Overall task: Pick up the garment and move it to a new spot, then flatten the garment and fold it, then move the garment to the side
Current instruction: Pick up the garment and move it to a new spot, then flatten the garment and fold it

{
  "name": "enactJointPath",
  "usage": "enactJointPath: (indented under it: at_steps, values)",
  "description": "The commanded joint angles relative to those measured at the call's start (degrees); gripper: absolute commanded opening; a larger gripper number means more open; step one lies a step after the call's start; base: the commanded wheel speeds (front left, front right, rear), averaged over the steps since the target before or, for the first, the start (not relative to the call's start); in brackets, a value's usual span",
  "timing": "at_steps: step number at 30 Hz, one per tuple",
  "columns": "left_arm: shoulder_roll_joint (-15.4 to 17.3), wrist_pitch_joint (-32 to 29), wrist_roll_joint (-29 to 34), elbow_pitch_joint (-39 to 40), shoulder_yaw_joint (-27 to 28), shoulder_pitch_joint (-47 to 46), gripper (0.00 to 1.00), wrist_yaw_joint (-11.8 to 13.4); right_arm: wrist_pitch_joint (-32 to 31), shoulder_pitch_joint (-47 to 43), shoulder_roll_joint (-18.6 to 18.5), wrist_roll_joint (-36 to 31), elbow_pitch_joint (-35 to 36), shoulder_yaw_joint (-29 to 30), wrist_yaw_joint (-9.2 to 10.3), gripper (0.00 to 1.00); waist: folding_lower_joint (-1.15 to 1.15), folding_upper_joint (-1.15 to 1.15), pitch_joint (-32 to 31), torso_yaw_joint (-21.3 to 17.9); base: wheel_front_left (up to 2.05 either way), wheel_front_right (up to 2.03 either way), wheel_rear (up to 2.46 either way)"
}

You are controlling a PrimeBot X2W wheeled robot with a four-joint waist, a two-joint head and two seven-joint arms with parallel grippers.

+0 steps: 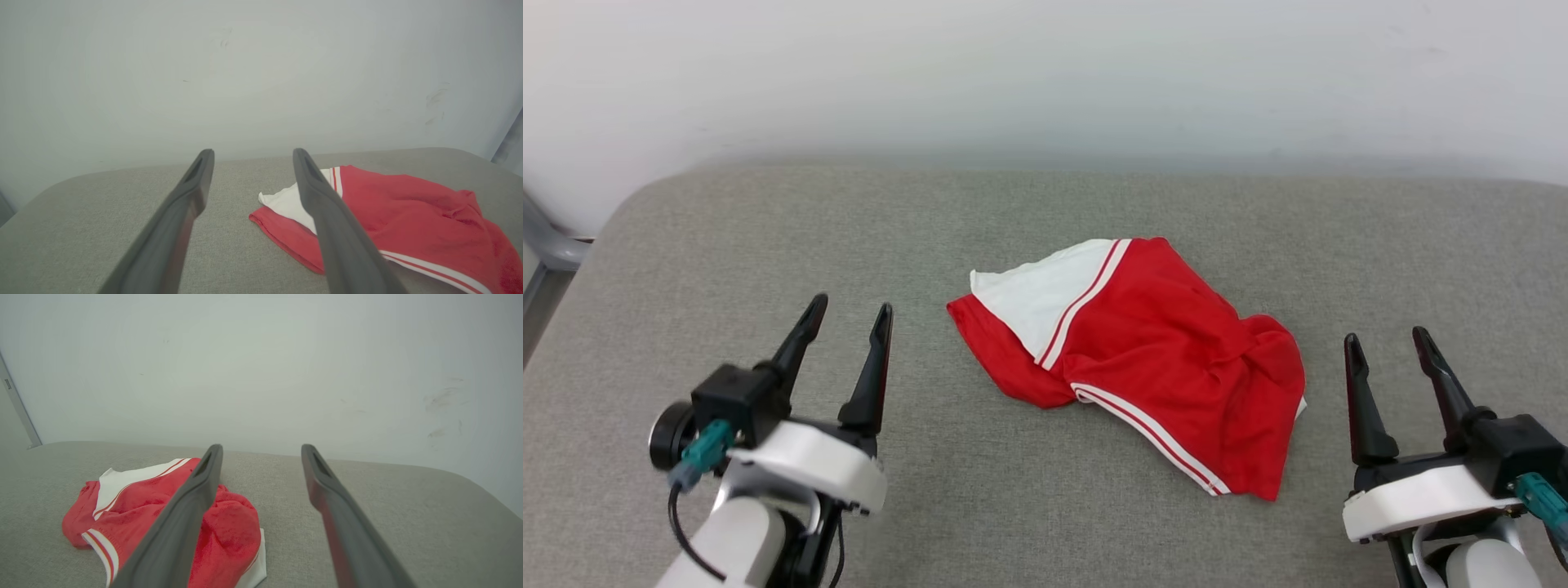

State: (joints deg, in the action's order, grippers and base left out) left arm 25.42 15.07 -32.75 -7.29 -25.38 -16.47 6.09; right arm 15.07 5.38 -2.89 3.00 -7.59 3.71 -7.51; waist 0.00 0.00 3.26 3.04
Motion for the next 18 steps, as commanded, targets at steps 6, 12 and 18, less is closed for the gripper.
enactJointPath:
  at_steps: [6,12,18]
  values:
    - [-3.7,0.1,4.7,4.4,5.6,8.1,1.0,-0.5,0.1,-1.3,0.0,-0.7,1.0,-1.3,0.04,1.0,0.0,0.0,-1.2,0.8,0.0,0.0,0.0]
    - [-9.1,0.1,8.2,6.8,10.3,14.0,1.0,-2.3,0.1,-2.1,0.0,-0.5,1.6,-1.2,0.04,1.0,0.0,0.0,-1.7,0.9,0.0,0.0,0.0]
    - [-11.8,0.1,11.2,6.0,12.7,15.5,1.0,-5.1,0.1,-1.9,0.0,-0.8,1.8,-1.7,0.04,1.0,0.0,0.0,-1.6,0.4,0.0,0.0,0.0]
